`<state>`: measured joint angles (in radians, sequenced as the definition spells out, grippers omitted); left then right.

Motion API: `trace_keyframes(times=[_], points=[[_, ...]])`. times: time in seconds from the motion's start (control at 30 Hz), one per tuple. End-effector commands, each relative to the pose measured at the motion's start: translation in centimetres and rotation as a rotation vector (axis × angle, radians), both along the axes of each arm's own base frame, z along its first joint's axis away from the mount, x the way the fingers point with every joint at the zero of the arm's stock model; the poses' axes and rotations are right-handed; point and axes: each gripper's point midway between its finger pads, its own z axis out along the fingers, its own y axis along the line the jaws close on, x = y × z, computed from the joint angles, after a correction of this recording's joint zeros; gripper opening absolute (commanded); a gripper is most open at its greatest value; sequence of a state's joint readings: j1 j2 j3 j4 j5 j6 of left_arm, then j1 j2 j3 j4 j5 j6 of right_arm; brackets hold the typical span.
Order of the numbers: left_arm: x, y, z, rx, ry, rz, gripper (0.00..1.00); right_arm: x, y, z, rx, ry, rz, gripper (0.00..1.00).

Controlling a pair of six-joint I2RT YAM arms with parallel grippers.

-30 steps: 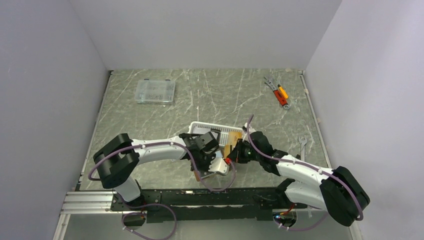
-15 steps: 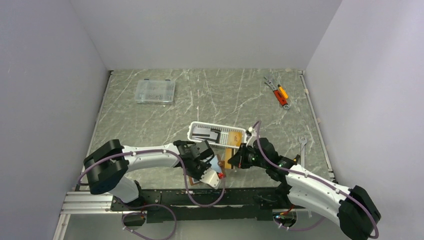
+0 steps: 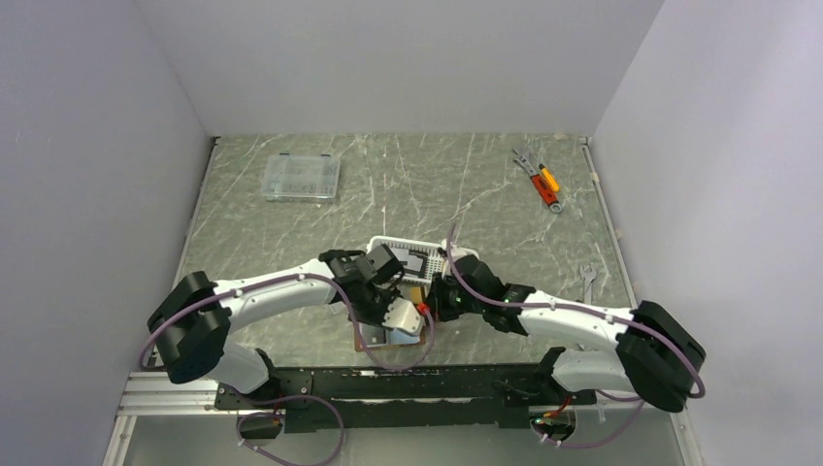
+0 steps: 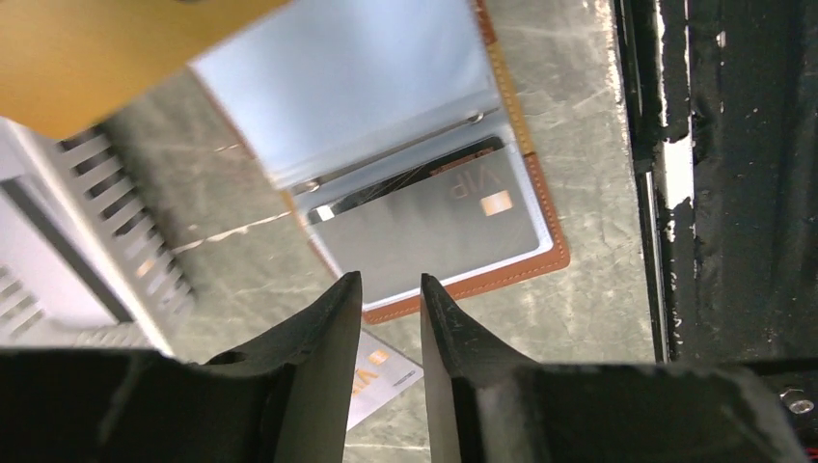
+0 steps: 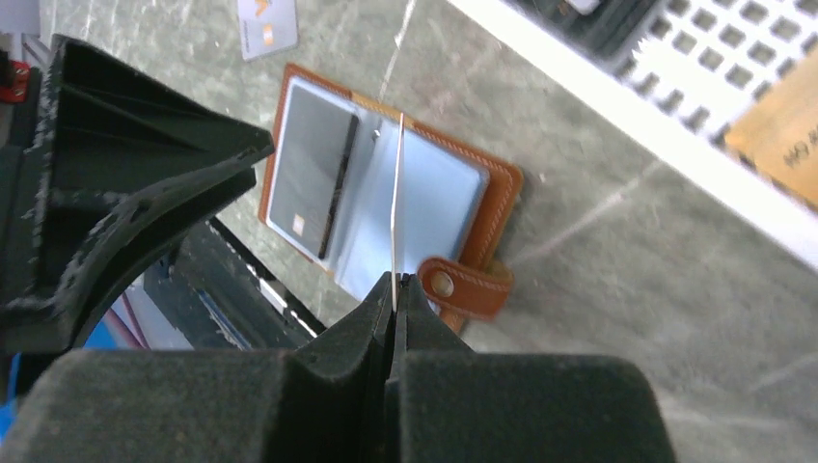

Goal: Put the credit cards into the card holder
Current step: Insert the credit card into the card holder.

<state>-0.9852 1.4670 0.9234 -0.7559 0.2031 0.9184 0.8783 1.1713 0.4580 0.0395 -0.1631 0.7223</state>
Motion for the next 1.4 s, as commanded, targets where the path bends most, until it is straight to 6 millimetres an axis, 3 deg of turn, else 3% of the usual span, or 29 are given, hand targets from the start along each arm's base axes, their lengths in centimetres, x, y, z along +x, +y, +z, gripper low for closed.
trace_keyframes(times=[0.0,0.17,0.37,0.67,1.37], points=[[-0.5,-0.1,2.4,-0.083,0.062,0.041,0.35,2.7,3.1,3.2,0.059,-0.12,0.036,0.0],[0.0,1.8,-0.2,-0.029,0.02,0.071,0.34,2.6,3.6,1.2,0.023,-0.093,0.046,0.0],[0.5,3.9,-3.3,0.057,-0.027,0.1,0.33,1.7,2.0,-0.5,-0.012,-0.071,0.009,0.0],[1.2,2.8,-3.6,0.042,-0.02,0.136,0.3,0.6,0.5,-1.1,0.008,-0.039,-0.036,0.0],[0.5,3.2,-4.3,0.066,-0.007,0.105,0.27,0.5,-0.4,-3.1,0.038,0.044,-0.172,0.0]])
